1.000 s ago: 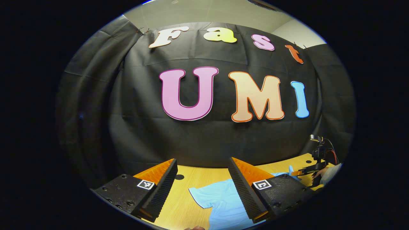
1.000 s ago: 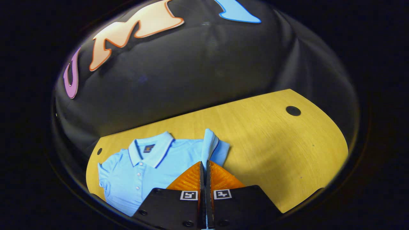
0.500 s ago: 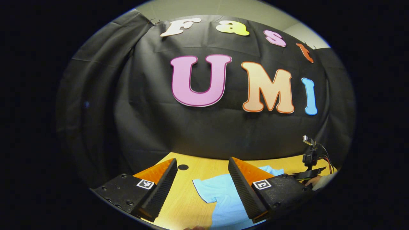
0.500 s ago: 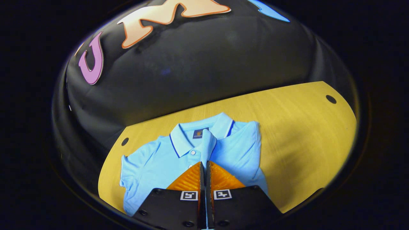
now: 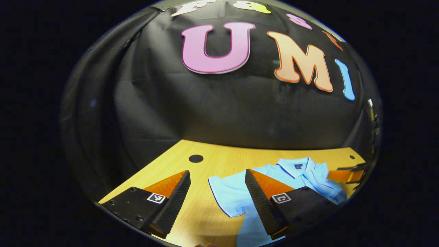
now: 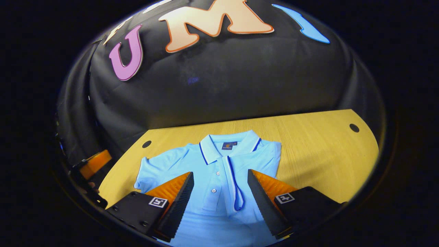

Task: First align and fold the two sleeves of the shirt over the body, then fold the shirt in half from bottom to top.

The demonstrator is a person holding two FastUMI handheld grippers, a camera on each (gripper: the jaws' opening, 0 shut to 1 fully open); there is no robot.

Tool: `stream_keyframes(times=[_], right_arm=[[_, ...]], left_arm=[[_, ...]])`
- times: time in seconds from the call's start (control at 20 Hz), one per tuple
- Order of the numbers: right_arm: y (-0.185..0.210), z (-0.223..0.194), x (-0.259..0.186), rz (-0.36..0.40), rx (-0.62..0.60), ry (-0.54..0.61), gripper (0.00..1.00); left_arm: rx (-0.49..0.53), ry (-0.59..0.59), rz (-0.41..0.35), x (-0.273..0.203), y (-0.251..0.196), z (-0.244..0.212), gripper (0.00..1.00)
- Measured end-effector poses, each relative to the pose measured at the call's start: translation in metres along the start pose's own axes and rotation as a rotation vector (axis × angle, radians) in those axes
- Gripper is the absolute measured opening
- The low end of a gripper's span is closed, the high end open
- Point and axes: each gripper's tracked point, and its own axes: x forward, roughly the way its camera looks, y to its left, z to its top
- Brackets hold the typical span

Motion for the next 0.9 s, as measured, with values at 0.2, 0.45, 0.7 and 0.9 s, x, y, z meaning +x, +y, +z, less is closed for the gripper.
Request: stream_keyframes(times=[0.2, 0.45, 0.7, 0.9], right_arm=[[-0.02, 0.007, -0.028, -0.025, -0.027, -0.014, 0.94], [-0.043, 0.019, -0.051, -0.059, -0.004, -0.032, 0.98], [-0.05, 0.024, -0.065, -0.066, -0.001, -0.047, 0.98], [-0.052, 0.022, -0.076, -0.055, -0.018, -0.054, 0.98]], left_arm=[[0.021, 0.108, -0.016, 0.029, -0.015, -0.041, 0.95], [0.011, 0.296, -0.045, 0.047, -0.03, -0.092, 0.95], [0.015, 0.309, -0.049, 0.051, -0.032, -0.09, 0.87], [0.02, 0.331, -0.092, 0.054, -0.056, -0.09, 0.07]])
